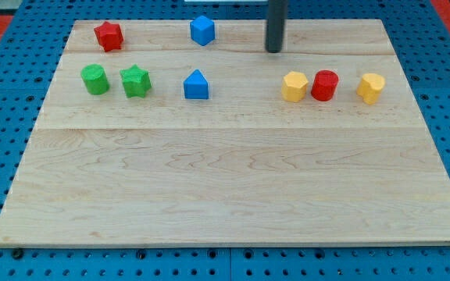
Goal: Move your arm towards the bottom of the yellow hexagon
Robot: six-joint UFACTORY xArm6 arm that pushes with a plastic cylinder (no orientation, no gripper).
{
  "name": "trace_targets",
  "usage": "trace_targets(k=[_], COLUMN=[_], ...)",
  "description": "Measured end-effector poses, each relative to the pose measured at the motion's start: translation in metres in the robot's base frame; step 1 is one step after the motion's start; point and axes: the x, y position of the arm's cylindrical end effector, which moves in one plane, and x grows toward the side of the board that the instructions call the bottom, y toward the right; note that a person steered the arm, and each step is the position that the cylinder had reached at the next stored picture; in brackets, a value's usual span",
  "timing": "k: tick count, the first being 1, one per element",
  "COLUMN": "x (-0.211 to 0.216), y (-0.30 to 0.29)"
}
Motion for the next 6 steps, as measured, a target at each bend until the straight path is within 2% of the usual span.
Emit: trace_targets(k=[1,2,3,4,5,6], x=[0.007,0.038,0.096,0.176,0.22,0.156], y=[0.095,0.18,0.234,0.199,0.093,0.016])
